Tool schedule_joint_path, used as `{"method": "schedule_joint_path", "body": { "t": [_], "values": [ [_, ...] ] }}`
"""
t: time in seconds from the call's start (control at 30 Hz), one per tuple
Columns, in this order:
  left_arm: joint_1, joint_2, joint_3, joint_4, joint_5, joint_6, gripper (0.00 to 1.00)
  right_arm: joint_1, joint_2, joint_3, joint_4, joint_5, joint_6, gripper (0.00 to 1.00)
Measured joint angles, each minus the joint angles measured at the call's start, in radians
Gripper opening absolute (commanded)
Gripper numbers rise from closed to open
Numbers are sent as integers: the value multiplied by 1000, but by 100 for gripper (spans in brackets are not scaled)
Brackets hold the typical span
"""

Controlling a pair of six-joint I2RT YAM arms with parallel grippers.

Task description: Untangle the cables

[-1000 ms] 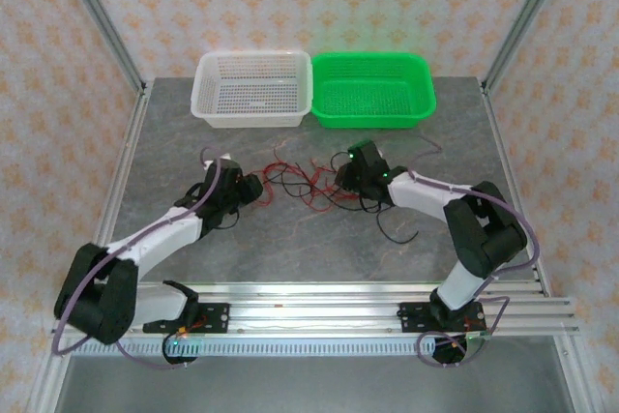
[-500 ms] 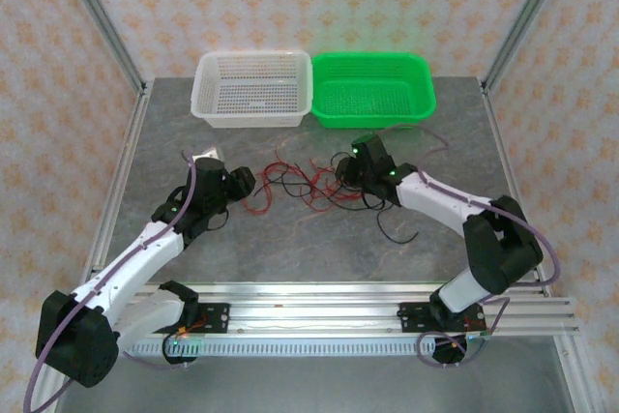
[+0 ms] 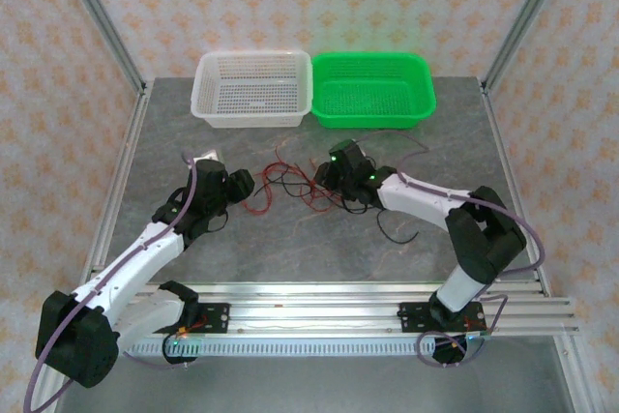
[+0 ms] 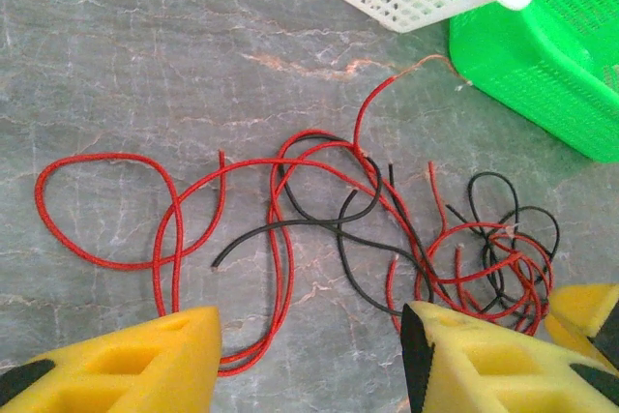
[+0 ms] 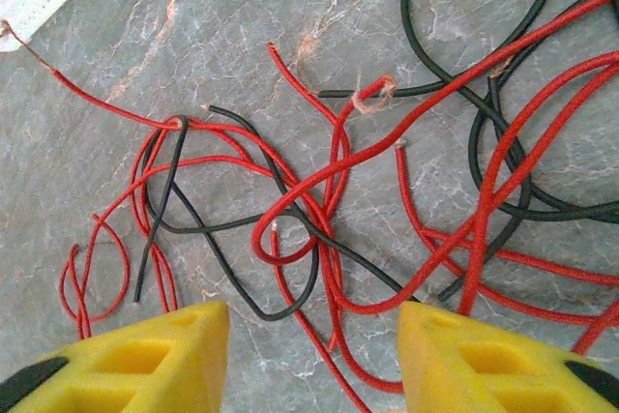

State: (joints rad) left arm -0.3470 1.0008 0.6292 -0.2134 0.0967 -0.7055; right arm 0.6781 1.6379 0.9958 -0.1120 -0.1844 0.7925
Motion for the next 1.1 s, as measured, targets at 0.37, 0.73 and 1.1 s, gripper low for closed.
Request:
{"method": "schedule_joint_path", "body": {
  "t": [0.37, 0.73, 1.1],
  "values": [
    [0, -17, -4, 0, 0, 18, 53, 10, 115, 100, 33, 1, 78, 48],
    [0, -17, -31, 1, 0, 23, 53, 11, 223, 167, 39, 1, 111, 23],
    [0, -17, -31, 5, 13, 34, 55, 30, 236, 199, 40, 5, 60, 0]
  ]
}}
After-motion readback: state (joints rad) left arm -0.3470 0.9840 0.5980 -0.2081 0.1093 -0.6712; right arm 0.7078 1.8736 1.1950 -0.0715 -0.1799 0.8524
